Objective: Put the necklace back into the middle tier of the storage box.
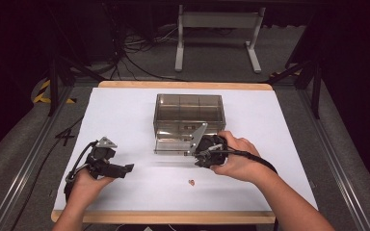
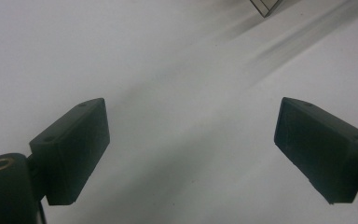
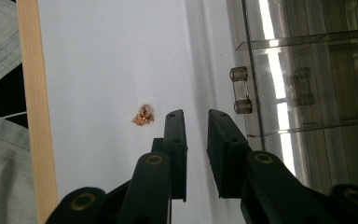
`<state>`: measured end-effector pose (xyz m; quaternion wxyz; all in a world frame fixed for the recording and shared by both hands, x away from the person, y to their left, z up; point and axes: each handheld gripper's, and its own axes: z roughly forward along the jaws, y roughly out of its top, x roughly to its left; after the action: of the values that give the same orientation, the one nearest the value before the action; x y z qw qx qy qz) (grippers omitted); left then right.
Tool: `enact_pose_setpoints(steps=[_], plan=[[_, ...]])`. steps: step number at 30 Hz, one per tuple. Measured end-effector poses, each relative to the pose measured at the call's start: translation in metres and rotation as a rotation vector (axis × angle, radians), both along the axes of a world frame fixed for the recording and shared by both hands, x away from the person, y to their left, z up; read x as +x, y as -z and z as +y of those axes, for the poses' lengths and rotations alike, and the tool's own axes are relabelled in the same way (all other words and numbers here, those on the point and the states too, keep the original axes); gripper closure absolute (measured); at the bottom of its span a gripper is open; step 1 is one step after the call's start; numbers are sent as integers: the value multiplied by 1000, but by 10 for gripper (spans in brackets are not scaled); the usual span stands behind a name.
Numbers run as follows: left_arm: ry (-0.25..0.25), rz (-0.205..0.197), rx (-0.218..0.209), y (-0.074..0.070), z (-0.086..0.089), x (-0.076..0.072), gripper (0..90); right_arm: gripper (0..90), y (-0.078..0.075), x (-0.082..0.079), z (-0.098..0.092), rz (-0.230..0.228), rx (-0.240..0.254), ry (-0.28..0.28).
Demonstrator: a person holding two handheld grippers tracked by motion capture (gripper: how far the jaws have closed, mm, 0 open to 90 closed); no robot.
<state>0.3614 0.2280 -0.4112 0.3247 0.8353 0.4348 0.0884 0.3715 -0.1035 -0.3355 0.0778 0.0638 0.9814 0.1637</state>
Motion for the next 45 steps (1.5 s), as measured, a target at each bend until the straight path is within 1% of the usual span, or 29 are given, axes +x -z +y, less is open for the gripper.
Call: enact_pose_setpoints(steps=[1,2,6,8,15,17,18,22,26,27,29,31,32,33,35,40,45], plan=[[0,1,0,0,0,0,107,774,1,0,1,0,6,-1],[0,1,1,0,0,0,107,764,3,-2,2,17,9,21],[-2,0,1,0,-1,0,107,761,7,-3,4,21,17,24],[-3,-1,1,0,0,0,107,759,10,-3,5,31,20,32],[0,-1,1,0,0,0,107,755,19,-4,9,33,32,21],[-1,-1,0,0,0,0,107,753,21,-5,10,36,34,21],[-1,-1,-1,0,0,0,107,753,23,-6,11,46,35,27],[-2,-3,-2,0,0,0,107,750,27,-6,13,45,37,18],[0,-3,0,0,0,0,107,745,31,-8,15,62,33,20],[-1,-2,0,0,0,0,107,743,33,-8,16,58,34,14],[0,-2,-1,0,0,0,107,741,36,-9,17,75,29,20],[-2,-1,0,0,-1,0,107,738,39,-9,18,73,25,15],[0,-2,2,0,-1,0,107,737,40,-10,18,85,22,21],[0,-2,2,0,-1,0,107,737,40,-10,18,85,22,21],[1,-2,2,0,-1,0,107,736,44,-10,19,86,16,14],[1,1,0,0,-1,0,107,731,53,-9,20,111,4,18],[1,1,2,0,-1,0,107,731,59,-9,21,116,0,16]])
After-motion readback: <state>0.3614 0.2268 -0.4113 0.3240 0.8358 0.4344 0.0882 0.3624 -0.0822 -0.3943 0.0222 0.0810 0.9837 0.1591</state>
